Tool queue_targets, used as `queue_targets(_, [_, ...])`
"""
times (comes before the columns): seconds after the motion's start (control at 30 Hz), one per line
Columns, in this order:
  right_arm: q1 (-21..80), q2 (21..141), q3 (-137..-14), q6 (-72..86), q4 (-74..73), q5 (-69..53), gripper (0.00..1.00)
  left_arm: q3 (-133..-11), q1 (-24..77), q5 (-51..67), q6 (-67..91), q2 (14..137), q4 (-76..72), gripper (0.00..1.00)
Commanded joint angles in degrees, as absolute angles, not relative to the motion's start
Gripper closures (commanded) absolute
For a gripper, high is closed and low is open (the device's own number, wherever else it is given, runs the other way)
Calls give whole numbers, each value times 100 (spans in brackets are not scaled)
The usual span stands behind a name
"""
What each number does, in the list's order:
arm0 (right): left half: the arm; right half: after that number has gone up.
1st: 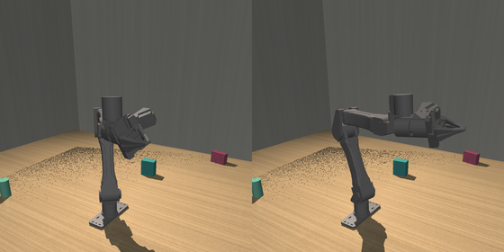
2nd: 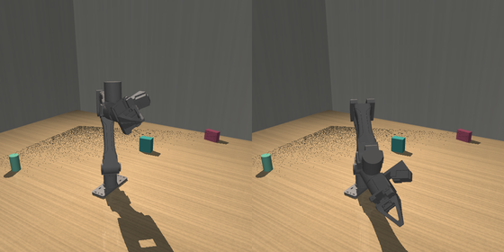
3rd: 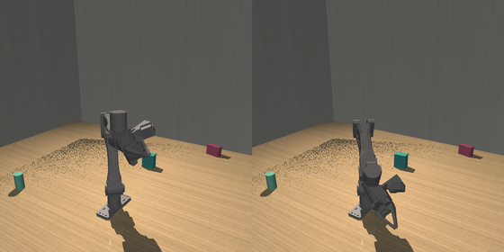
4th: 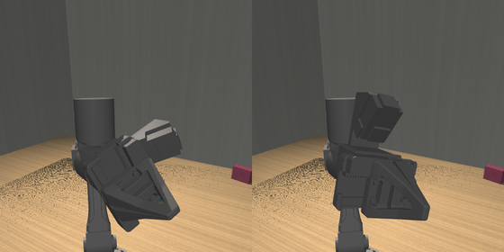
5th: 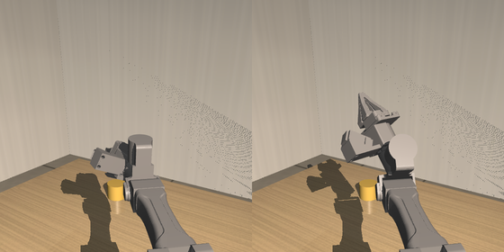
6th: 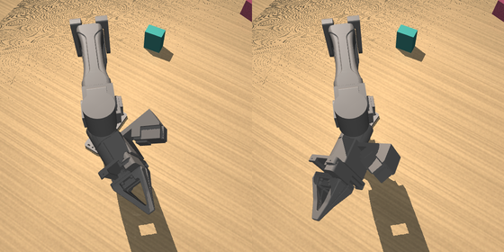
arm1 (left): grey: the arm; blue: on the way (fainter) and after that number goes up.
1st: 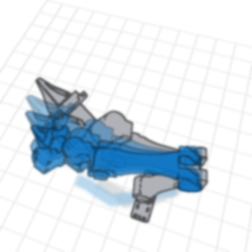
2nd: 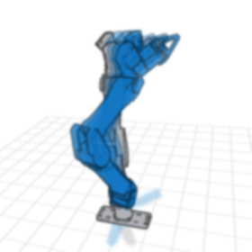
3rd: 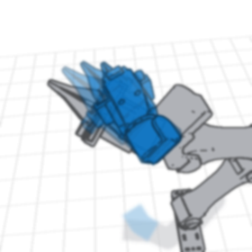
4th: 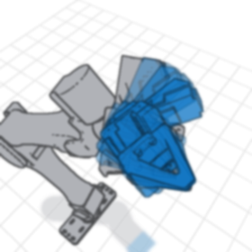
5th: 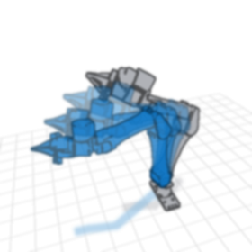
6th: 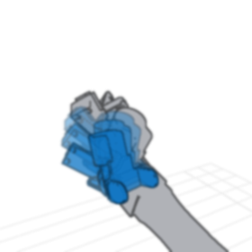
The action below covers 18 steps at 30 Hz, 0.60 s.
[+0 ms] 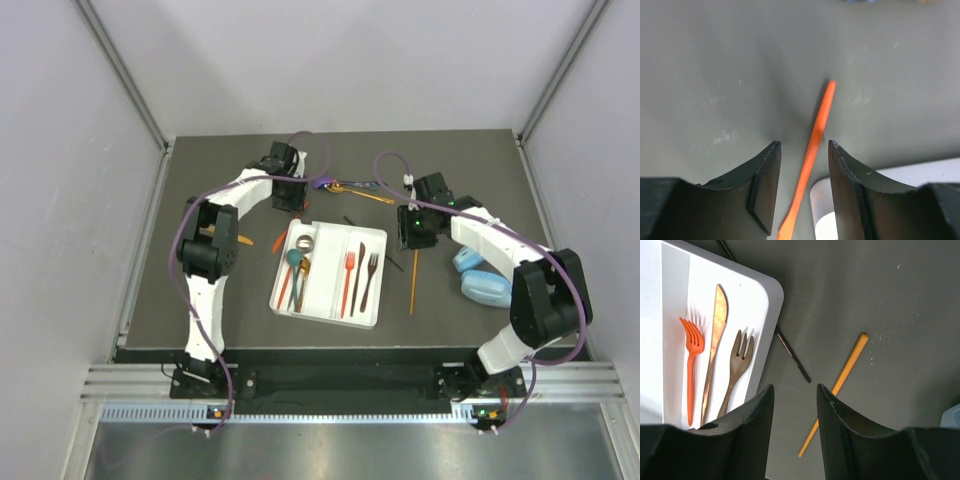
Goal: Sort the eating utensils into containers
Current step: Pick up the fork at the center of the board.
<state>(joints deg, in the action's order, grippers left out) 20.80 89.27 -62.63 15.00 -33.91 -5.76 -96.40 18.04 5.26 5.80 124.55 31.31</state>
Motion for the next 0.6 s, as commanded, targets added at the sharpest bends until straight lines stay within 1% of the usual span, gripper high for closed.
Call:
queue_targets(0.0, [1978, 8824, -6232, 1503, -3182, -738, 60, -10300, 1828, 712, 396, 12962, 3743, 53])
queue_targets(0.07, [1969, 8824, -6231, 1503, -3164, -765, 60, -10564, 1837, 633, 396, 13086, 3919, 55])
queue_targets(0.13, [1951, 8816, -6214, 1503, -3164, -791, 60, -10756, 1846, 371, 448, 13227, 4016, 58])
queue_targets(0.23, [1951, 8816, -6214, 1485, -3147, -826, 60, -10889, 1846, 212, 466, 13350, 4218, 76])
queue_targets(0.27, [1934, 8807, -6196, 1494, -3146, -844, 60, -10881, 1846, 141, 492, 13359, 4271, 83])
queue_targets(0.3, [1942, 8815, -6188, 1494, -3129, -852, 60, -10881, 1846, 115, 492, 13359, 4306, 96])
queue_targets(0.33, [1942, 8824, -6179, 1494, -3120, -879, 60, -10855, 1846, 79, 492, 13351, 4333, 100])
queue_targets(0.43, [1925, 8868, -6170, 1503, -3076, -940, 60, -10714, 1837, -167, 553, 13272, 4394, 100])
queue_targets(0.57, [1934, 8912, -6144, 1520, -3050, -993, 60, -10337, 1732, -587, 843, 12869, 4158, 100])
